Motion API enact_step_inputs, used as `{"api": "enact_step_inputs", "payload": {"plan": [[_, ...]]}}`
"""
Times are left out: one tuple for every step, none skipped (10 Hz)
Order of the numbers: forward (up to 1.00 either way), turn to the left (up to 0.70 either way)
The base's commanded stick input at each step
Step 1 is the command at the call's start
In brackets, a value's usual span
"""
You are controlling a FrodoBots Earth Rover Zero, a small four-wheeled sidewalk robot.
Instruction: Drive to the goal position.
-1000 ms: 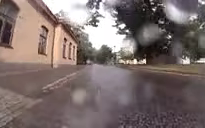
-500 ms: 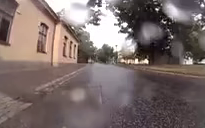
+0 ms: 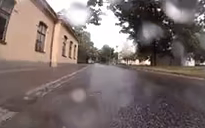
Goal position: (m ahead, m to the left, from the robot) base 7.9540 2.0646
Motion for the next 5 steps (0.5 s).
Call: {"api": "enact_step_inputs", "payload": {"plan": [[0.85,0.0],[0.85,0.0],[0.85,0.0],[0.85,0.0],[0.85,0.0]]}}
